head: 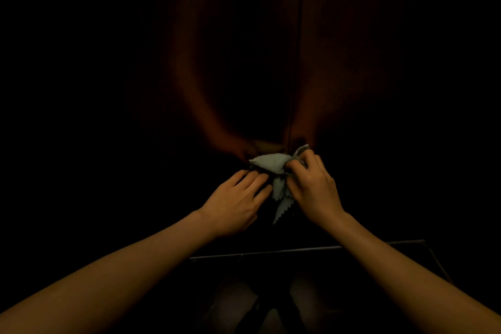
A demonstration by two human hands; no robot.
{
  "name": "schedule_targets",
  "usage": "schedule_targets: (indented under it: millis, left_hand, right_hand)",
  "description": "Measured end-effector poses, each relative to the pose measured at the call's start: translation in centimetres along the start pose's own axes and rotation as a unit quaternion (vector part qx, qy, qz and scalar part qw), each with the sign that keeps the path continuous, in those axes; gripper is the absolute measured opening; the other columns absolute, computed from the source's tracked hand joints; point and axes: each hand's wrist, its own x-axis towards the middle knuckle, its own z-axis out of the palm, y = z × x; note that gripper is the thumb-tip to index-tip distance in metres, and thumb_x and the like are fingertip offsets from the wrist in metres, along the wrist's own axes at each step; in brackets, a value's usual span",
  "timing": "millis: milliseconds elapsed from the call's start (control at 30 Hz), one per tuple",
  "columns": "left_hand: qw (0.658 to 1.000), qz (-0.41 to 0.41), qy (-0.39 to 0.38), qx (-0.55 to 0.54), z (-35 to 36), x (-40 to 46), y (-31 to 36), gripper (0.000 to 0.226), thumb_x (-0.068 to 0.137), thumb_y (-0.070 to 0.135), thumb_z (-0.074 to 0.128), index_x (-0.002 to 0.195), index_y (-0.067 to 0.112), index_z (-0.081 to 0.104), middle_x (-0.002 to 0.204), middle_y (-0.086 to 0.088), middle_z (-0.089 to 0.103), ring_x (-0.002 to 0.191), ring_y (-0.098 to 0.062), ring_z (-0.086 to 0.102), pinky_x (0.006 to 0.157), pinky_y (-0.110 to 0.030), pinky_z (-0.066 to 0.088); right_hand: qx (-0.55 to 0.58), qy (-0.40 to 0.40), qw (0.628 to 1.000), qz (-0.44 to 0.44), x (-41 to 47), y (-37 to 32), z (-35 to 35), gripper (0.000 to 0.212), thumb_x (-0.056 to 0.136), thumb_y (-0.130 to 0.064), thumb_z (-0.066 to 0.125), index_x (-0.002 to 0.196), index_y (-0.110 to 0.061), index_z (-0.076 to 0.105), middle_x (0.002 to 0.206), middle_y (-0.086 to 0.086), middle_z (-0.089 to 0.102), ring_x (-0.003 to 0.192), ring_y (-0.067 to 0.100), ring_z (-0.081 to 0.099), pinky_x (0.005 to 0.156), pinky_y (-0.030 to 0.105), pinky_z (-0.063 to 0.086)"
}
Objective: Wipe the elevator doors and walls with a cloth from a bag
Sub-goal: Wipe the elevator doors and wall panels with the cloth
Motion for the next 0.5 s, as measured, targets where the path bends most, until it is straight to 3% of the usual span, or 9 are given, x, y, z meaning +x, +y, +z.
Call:
schedule_targets:
  millis: [133,367,433,500]
  left_hand:
    - [1.0,0.013,-0.022,-0.014,2.5,-0.3,1.6,0.069,0.055,0.047,0.078,0.113,0.012,0.067,0.116,-0.012,0.064,0.106,-0.028,0.062,0.089,-0.036,0.05]
    - [0.998,0.032,-0.036,-0.039,5.0,0.3,3.8,0.064,0.059,0.049,0.074,0.113,0.015,0.067,0.116,-0.007,0.064,0.106,-0.022,0.061,0.085,-0.03,0.05]
    - [0.997,0.025,-0.056,-0.044,5.6,0.4,4.5,0.066,0.074,0.046,0.066,0.128,0.011,0.054,0.132,-0.011,0.054,0.12,-0.024,0.052,0.094,-0.033,0.044]
    - [0.993,0.042,-0.096,-0.045,6.8,0.5,5.2,0.064,0.091,0.036,0.048,0.145,0.007,0.026,0.15,-0.014,0.027,0.136,-0.028,0.03,0.106,-0.038,0.029]
  right_hand:
    - [0.0,-0.036,0.999,0.031,-2.4,0.5,2.1,0.016,0.078,-0.012,0.066,0.091,-0.011,0.057,0.094,0.01,0.05,0.085,0.029,0.054,0.046,0.032,0.043]
    - [0.051,-0.099,0.985,0.129,-5.7,1.1,5.2,0.021,0.086,-0.016,0.059,0.107,-0.012,0.057,0.106,0.008,0.046,0.093,0.028,0.054,0.064,0.034,0.045]
    - [0.059,-0.114,0.98,0.152,-6.4,1.1,5.6,0.023,0.088,-0.018,0.058,0.111,-0.014,0.056,0.11,0.007,0.046,0.098,0.027,0.054,0.069,0.035,0.047]
    - [0.036,-0.133,0.976,0.167,-7.0,1.1,6.1,0.025,0.09,-0.022,0.055,0.114,-0.018,0.055,0.117,0.005,0.045,0.107,0.025,0.05,0.071,0.036,0.047]
